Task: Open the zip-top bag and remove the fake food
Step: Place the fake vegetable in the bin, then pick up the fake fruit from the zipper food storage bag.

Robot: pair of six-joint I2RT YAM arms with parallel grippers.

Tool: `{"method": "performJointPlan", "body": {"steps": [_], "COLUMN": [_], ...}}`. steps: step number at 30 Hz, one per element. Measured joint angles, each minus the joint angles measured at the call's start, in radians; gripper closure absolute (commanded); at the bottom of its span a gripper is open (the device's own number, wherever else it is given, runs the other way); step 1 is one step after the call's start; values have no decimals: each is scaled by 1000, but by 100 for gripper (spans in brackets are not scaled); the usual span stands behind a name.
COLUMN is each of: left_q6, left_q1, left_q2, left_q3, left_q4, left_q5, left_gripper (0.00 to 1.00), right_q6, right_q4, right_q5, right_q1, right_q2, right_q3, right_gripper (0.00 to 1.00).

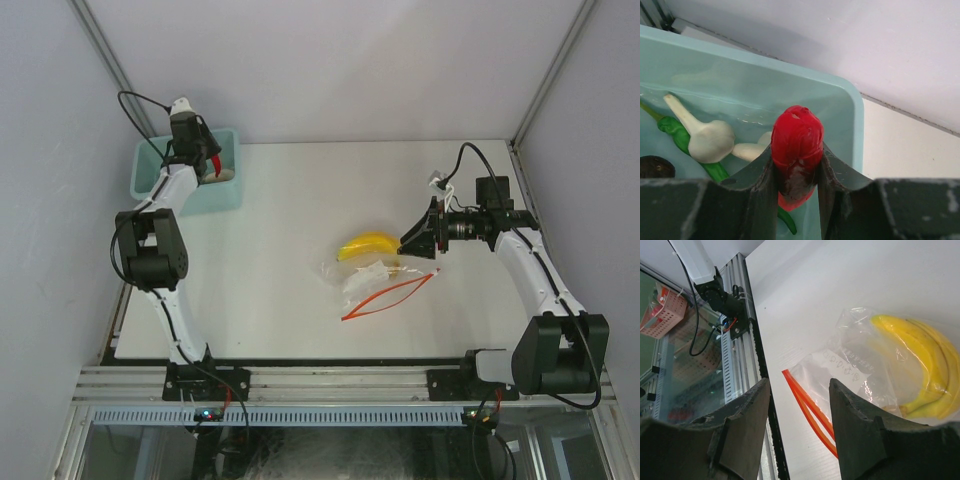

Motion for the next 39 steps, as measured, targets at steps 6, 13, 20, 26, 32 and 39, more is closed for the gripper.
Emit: {"method": "performJointPlan", "body": {"steps": [6,13,20,26,32,39], "left_q6": [-21,-29,-34,-33,-26,-22], "left_q1": [0,0,0,0,0,0], "left_q2": [22,33,33,32,10,-112], "left_q3": [36,54,60,69,69,4], "left_q4": [-46,-82,-113,-117,-124,-93], "left_q5": [31,53,65,76,100,138], "left_gripper": [81,46,25,24,24,23], "right_q6": [0,0,0,0,-4,-13], "right_q4": [0,0,0,0,-1,-1], "right_q5": [0,0,0,0,0,0], "right_q1": [0,0,0,0,0,0], "right_q2": [3,7,7,7,7,7], "right_q3": [-2,-2,-2,-2,-2,-8], "right_gripper": [50,50,50,50,50,50]}}
